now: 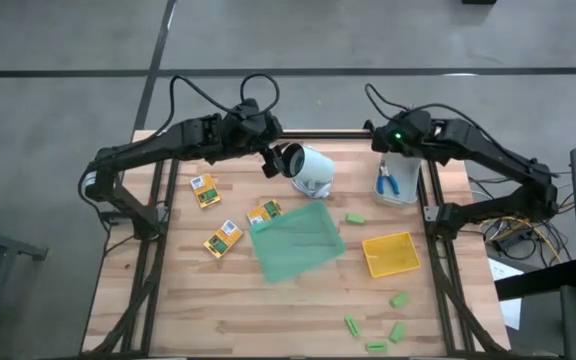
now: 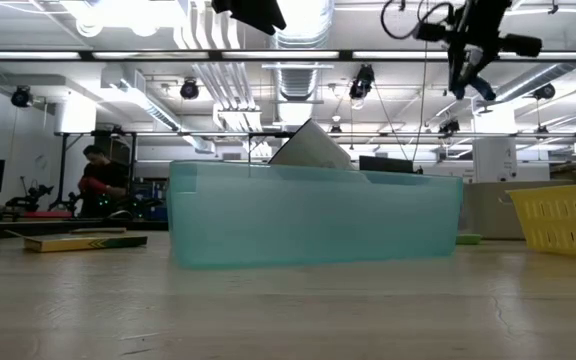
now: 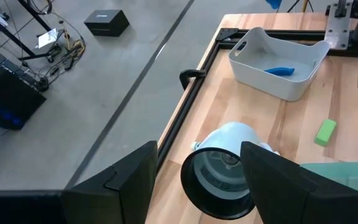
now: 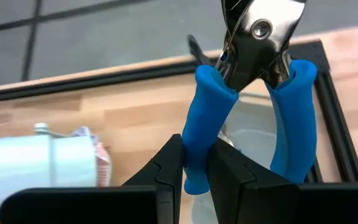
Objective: Pick & Place School Supplies
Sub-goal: Put the blue plier into the gray bin
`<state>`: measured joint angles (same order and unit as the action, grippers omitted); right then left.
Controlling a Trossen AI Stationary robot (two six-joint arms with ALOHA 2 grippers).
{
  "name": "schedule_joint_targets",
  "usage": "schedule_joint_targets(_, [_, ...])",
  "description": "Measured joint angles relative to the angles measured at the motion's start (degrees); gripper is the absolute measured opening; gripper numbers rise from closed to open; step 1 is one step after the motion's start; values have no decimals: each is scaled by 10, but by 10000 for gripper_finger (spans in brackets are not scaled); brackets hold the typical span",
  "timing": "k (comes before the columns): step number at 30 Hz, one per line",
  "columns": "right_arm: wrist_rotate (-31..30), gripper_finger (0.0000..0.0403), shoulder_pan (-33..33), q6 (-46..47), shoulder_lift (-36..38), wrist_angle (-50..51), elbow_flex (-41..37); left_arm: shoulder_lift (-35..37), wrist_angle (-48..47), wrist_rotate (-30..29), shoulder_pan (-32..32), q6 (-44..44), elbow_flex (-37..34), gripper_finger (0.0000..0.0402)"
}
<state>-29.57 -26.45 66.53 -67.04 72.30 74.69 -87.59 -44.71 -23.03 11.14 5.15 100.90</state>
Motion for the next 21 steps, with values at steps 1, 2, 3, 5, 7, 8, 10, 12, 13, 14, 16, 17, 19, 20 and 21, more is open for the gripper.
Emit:
schedule_joint_targets(1, [5,50,-7,7,-4,2,-4,0,-1,0,0,0,0,236])
schedule_joint_targets(2, [16,50,-15,12,-9,3,-8,0,-1,0,0,0,-1,236])
schedule_joint_targets(3, [31,50,-23,13,-15,7,-12,0,-1,0,0,0,-3,236])
schedule_joint_targets(5, [60,50,-40,12,-27,8,-20,0,-2,0,0,4,-10,236])
schedule_joint_targets(7, [86,50,-57,9,-42,7,-30,0,-5,0,0,10,-16,236])
schedule_joint_targets(8, [101,50,-66,8,-51,8,-35,0,-5,0,0,13,-21,236])
schedule_joint_targets(10, [128,50,-86,-6,-69,8,-43,0,-4,0,0,19,-32,236])
schedule_joint_targets(12, [152,50,-105,-27,-88,8,-47,0,-4,0,0,22,-45,236])
schedule_joint_targets(13, [164,50,-114,-37,-98,8,-47,-1,-4,0,0,22,-50,236])
schedule_joint_targets(14, [176,50,-124,-49,-108,7,-48,-1,-4,0,0,22,-54,236])
schedule_joint_targets(16, [194,50,-141,-65,-127,6,-48,-1,-1,0,0,22,-64,236])
schedule_joint_targets(17, [198,50,-149,-70,-137,7,-48,-1,1,0,0,22,-68,236])
schedule_joint_targets(19, [212,50,-166,-82,-156,7,-48,-1,0,0,0,22,-75,236])
schedule_joint_targets(20, [221,50,-172,-88,-166,7,-48,-1,-1,0,0,22,-77,236])
schedule_joint_targets(21, [225,50,-176,-96,-175,7,-48,-1,1,0,0,22,-78,236])
